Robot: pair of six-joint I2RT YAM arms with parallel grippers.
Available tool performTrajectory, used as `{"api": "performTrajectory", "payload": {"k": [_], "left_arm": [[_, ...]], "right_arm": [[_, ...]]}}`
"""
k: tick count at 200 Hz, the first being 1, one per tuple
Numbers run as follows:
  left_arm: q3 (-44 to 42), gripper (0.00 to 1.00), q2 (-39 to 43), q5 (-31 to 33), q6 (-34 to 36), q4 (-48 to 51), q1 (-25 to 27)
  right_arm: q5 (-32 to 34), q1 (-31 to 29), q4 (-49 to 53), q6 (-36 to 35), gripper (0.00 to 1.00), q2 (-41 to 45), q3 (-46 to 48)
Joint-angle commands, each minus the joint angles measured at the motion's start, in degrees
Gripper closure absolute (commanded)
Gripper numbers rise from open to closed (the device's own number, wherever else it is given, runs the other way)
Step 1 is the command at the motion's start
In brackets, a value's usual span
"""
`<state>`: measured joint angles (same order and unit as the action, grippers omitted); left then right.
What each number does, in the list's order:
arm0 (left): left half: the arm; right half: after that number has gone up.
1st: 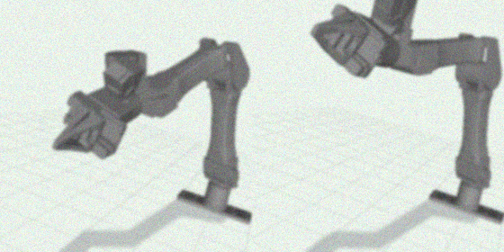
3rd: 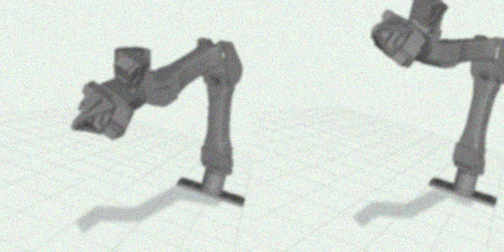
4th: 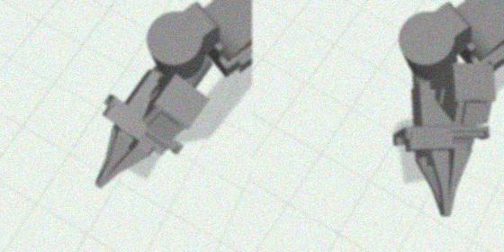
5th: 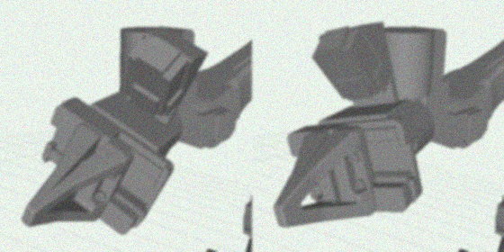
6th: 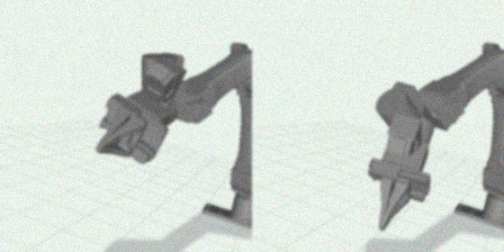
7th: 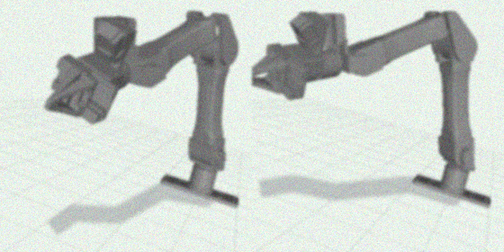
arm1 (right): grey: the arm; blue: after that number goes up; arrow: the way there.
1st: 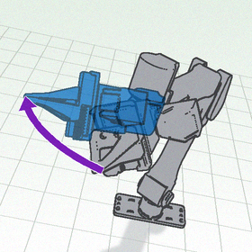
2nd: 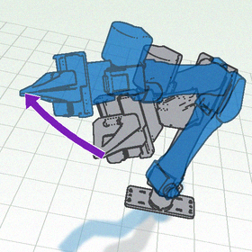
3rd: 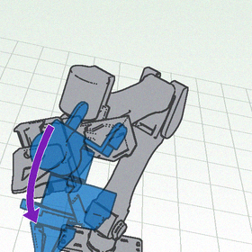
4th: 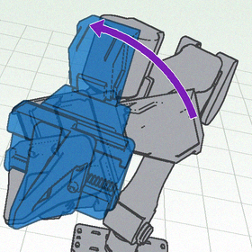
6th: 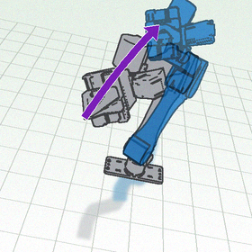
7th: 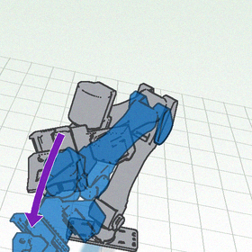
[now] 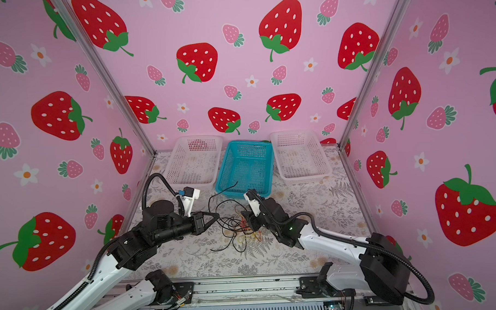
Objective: Untangle the cables
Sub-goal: 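Lift a black wire with the right gripper while the left holds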
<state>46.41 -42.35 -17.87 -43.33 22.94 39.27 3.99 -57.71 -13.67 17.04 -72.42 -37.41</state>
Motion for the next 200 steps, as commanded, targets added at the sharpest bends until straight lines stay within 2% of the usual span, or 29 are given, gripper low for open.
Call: {"api": "performTrajectory", "payload": {"k": [1,22,30,40,43,52,86,115,153,200], "left_arm": [[-0.5,1.00,0.8,-0.9,0.3,-0.8,0.1],[-0.8,1.00,1.2,-0.2,1.0,0.5,0.1],[-1.0,1.00,1.4,0.2,1.4,1.1,0.0],[-1.4,0.95,1.4,0.4,1.7,1.5,0.0],[-1.5,0.90,1.4,0.5,1.7,1.6,0.0],[-2.1,0.83,1.3,0.6,1.8,1.6,0.0],[-4.0,0.62,0.7,1.2,2.5,1.3,-0.1],[-5.4,0.46,-0.7,0.9,2.4,-0.1,0.0],[-7.2,0.37,-2.8,-0.5,1.4,-3.6,0.0],[-10.6,0.30,-6.3,-2.6,-1.2,-10.8,0.3]], "right_arm": [[2.5,-0.3,-1.9,-1.3,0.82,-0.2,-2.1],[3.3,-0.2,-0.9,-1.1,1.00,2.3,-2.5],[3.6,-0.2,0.0,-1.1,1.00,3.7,-3.1],[3.8,-0.3,1.3,-1.0,1.00,5.7,-4.1],[4.0,-0.2,1.8,-1.0,1.00,6.3,-4.4],[4.2,-0.3,3.3,-1.0,1.00,8.0,-5.9],[4.1,-0.2,8.8,-1.0,1.00,12.5,-12.2],[1.1,-0.2,11.7,-0.2,1.00,13.9,-17.9],[-2.0,-0.2,13.6,-0.1,1.00,13.3,-25.1],[-1.5,-0.2,18.4,-2.1,1.00,10.1,-35.0]]}}
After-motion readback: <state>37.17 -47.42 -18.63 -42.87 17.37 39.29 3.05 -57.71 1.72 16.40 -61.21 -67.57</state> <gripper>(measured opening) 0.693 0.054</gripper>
